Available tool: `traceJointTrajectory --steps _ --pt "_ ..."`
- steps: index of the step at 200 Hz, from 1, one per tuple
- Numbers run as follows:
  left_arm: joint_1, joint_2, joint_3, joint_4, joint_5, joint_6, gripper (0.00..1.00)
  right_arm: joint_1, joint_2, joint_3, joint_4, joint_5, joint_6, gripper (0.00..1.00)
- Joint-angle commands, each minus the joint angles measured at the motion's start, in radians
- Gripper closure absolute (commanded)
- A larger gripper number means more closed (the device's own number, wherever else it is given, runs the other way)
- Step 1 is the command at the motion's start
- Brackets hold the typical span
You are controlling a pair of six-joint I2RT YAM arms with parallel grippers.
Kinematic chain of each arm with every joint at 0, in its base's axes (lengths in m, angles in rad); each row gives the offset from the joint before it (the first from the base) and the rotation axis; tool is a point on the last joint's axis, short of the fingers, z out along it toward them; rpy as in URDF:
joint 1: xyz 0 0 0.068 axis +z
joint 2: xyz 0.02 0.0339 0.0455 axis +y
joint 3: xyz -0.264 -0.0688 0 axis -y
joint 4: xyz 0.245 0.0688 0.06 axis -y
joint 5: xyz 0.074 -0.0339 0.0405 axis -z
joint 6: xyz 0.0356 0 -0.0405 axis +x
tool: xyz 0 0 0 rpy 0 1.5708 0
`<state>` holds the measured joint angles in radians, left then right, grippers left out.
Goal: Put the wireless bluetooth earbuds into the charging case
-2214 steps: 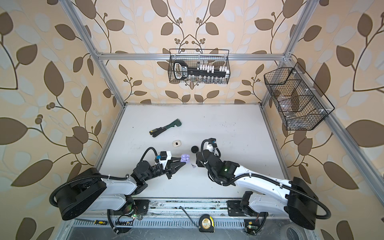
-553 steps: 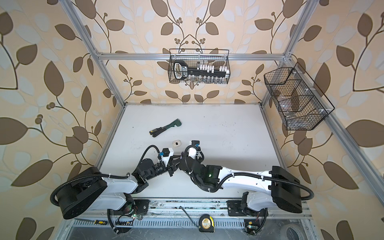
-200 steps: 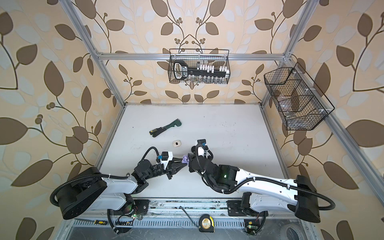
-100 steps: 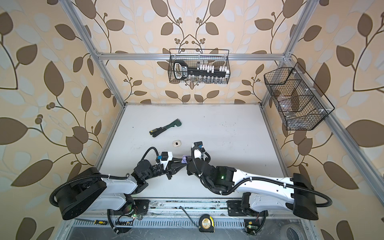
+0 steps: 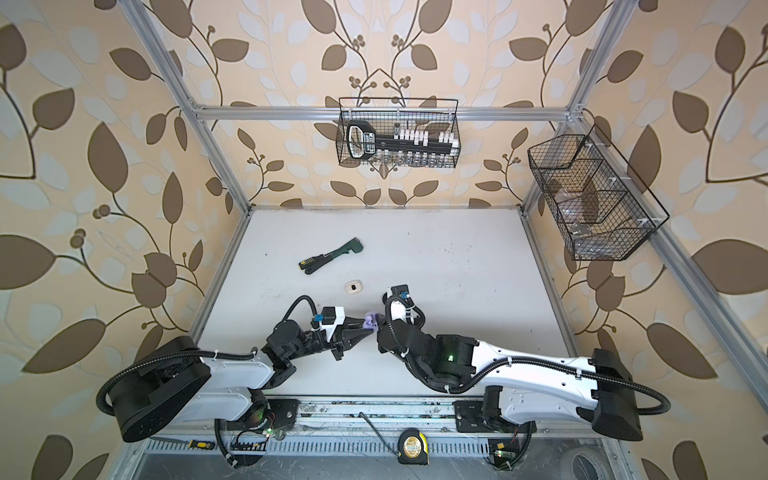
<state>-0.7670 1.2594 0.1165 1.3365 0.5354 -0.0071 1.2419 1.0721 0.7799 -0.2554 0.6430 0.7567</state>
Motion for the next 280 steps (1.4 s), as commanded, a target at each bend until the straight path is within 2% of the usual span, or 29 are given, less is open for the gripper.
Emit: traceJointTrajectory --steps 1,22,40,59,81,115,280 --pt "-0.009 -0.078 -0.030 0.065 0.043 0.101 1.00 0.011 -0.067 0.019 -0.036 0.042 -0.047 0.67" --pt "-0.009 -0.166 -0.020 -0.063 0.065 0.150 1.00 0.026 -0.123 0.010 -0.024 0.040 -0.073 0.65" --pt "-0.019 -0.232 0.006 -0.208 0.071 0.199 1.00 0.040 -0.152 0.012 0.007 -0.009 -0.104 0.65" --pt "-0.031 -0.265 -0.003 -0.236 0.062 0.240 1.00 0.053 -0.146 0.027 0.029 -0.068 -0.112 0.65" --pt "-0.034 -0.278 -0.001 -0.270 0.051 0.268 1.00 0.083 -0.116 0.043 0.048 -0.080 -0.108 0.66" --pt "-0.035 -0.274 -0.001 -0.277 0.034 0.276 1.00 0.117 -0.072 0.057 0.077 -0.092 -0.109 0.74" --pt "-0.035 -0.282 -0.004 -0.266 0.006 0.259 1.00 0.142 0.021 0.028 0.025 -0.070 -0.060 0.87"
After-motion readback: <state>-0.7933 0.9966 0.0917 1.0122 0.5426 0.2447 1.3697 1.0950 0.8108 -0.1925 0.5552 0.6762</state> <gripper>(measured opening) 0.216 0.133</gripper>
